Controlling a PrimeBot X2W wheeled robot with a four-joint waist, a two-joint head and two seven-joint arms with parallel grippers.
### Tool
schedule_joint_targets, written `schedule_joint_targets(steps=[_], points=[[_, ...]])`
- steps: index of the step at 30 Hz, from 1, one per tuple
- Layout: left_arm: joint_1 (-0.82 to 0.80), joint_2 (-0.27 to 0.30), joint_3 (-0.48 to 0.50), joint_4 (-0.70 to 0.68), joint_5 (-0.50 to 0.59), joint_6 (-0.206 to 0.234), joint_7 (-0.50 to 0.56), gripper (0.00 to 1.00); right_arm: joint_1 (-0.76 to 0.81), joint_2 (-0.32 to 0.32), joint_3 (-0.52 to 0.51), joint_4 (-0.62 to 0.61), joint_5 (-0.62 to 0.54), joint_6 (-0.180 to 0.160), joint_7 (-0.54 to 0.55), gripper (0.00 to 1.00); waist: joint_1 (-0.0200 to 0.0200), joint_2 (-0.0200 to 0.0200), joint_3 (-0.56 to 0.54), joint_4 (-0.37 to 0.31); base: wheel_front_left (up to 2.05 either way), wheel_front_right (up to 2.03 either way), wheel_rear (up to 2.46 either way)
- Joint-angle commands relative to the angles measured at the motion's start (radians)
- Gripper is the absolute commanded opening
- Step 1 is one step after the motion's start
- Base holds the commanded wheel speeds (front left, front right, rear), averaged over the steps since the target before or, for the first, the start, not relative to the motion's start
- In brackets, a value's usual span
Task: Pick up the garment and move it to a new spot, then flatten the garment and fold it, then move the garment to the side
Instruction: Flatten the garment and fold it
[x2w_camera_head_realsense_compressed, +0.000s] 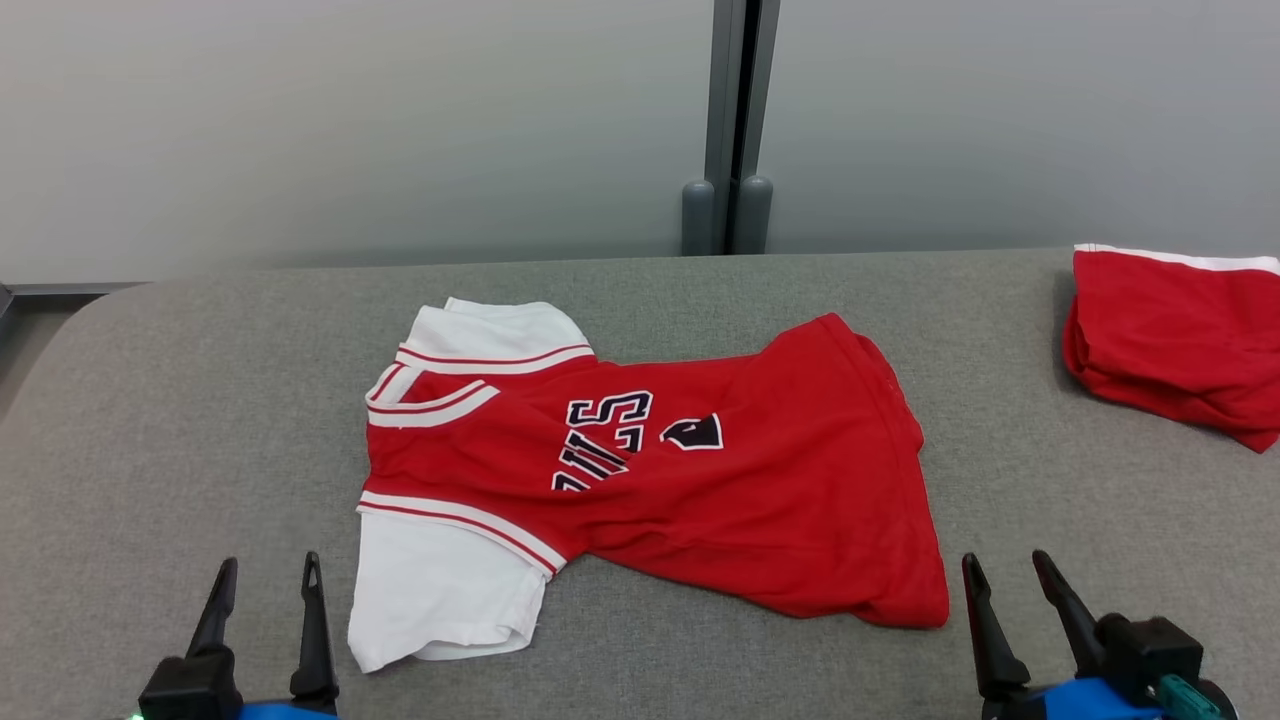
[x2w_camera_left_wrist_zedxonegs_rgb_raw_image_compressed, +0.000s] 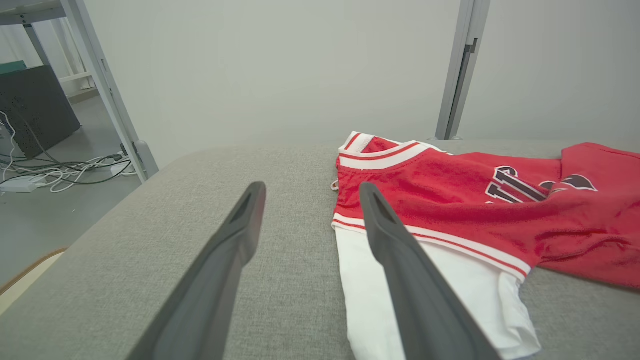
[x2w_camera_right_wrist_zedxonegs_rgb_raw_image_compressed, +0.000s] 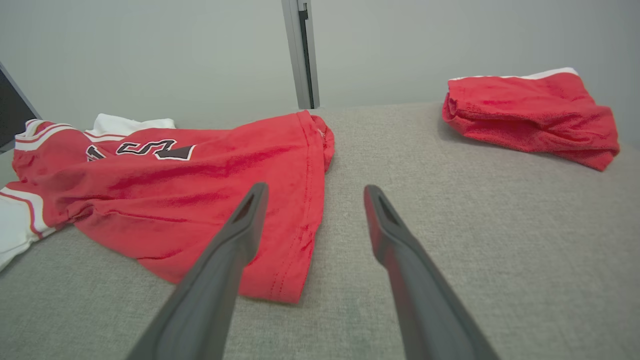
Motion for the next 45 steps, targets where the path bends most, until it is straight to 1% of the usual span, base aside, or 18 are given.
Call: schedule_joint_targets(steps=[1, 4, 9, 15, 19, 23, 28, 30, 31, 32, 33, 34, 35, 36, 41, 45], points=[[-0.052, 0.011, -0.003, 0.022, 0.001, -0.007, -0.004, 1.00, -0.046, -0.002, 0.004, 0.018, -0.020, 0.001, -0.004, 1.00, 0.0000, 0.0000, 0.014, -0.002, 0.00, 0.00, 0.00], [-0.103, 0.026, -0.022, 0.072, -0.003, -0.017, -0.003, 1.00, -0.106, -0.002, 0.018, 0.066, -0.041, 0.001, -0.004, 1.00, 0.0000, 0.0000, 0.031, -0.008, 0.00, 0.00, 0.00], [-0.165, 0.036, -0.058, 0.193, -0.019, -0.032, -0.003, 1.00, -0.201, -0.002, 0.043, 0.202, -0.066, 0.001, 0.004, 1.00, 0.0000, 0.0000, 0.060, -0.014, 0.00, 0.00, 0.00], [-0.212, 0.043, -0.112, 0.356, -0.041, -0.041, -0.003, 1.00, -0.278, -0.002, 0.080, 0.347, -0.043, 0.000, 0.001, 1.00, 0.0000, 0.0000, 0.091, -0.016, 0.00, 0.00, 0.00], [-0.237, 0.045, -0.143, 0.431, -0.058, -0.043, -0.003, 1.00, -0.310, -0.002, 0.097, 0.420, -0.021, 0.001, -0.002, 1.00, 0.0000, 0.0000, 0.107, -0.014, 0.00, 0.00, 0.00], [-0.255, 0.048, -0.148, 0.470, -0.078, -0.042, -0.003, 1.00, -0.328, -0.002, 0.112, 0.455, -0.005, 0.000, -0.003, 1.00, 0.0000, 0.0000, 0.115, -0.013, 0.00, 0.00, 0.00], [-0.262, 0.055, -0.145, 0.513, -0.087, -0.042, -0.001, 1.00, -0.332, -0.002, 0.128, 0.447, 0.012, 0.000, -0.004, 1.00, 0.0000, 0.0000, 0.121, -0.015, 0.00, 0.00, 0.00], [-0.263, 0.048, -0.139, 0.528, -0.105, -0.042, -0.001, 1.00, -0.334, -0.002, 0.133, 0.446, 0.016, 0.000, -0.004, 1.00, 0.0000, 0.0000, 0.122, -0.017, 0.00, 0.00, 0.00], [-0.266, 0.039, -0.154, 0.530, -0.117, -0.042, -0.001, 1.00, -0.334, -0.002, 0.137, 0.446, 0.024, 0.001, -0.004, 1.00, 0.0000, 0.0000, 0.123, -0.017, 0.00, 0.00, 0.00], [-0.266, 0.035, -0.168, 0.540, -0.134, -0.042, 0.000, 1.00, -0.334, -0.002, 0.141, 0.445, 0.032, 0.001, -0.004, 0.45, 0.0000, 0.0000, 0.123, -0.018, 0.00, 0.00, 0.00], [-0.266, 0.035, -0.185, 0.549, -0.149, -0.042, 0.001, 0.55, -0.334, -0.002, 0.146, 0.443, 0.039, 0.001, -0.004, 0.25, 0.0000, 0.0000, 0.123, -0.019, 0.00, 0.00, 0.00], [-0.266, 0.035, -0.185, 0.549, -0.149, -0.042, 0.001, 0.55, -0.334, -0.002, 0.146, 0.443, 0.039, 0.001, -0.004, 0.25, 0.0000, 0.0000, 0.123, -0.019, 0.00, 0.00, 0.00], [-0.267, 0.038, -0.200, 0.554, -0.161, -0.042, 0.001, 0.15, -0.331, -0.002, 0.150, 0.441, 0.044, 0.000, -0.004, 0.00, 0.0000, 0.0000, 0.122, -0.020, 0.00, 0.00, 0.00], [-0.267, 0.040, -0.216, 0.556, -0.173, -0.042, 0.001, 0.00, -0.329, -0.002, 0.153, 0.435, 0.048, 0.001, -0.004, 0.00, 0.0000, 0.0000, 0.121, -0.021, 0.00, 0.00, 0.00], [-0.277, 0.061, -0.266, 0.521, -0.246, -0.042, -0.001, 0.00, -0.307, -0.002, 0.151, 0.380, 0.049, 0.001, -0.004, 0.00, 0.0000, 0.0000, 0.117, -0.023, 0.00, 0.00, 0.00], [-0.290, 0.074, -0.275, 0.424, -0.297, -0.042, -0.002, 0.00, -0.294, -0.003, 0.146, 0.304, 0.056, 0.001, -0.004, 0.00, 0.0000, 0.0000, 0.113, -0.023, 0.00, 0.00, 0.00]])
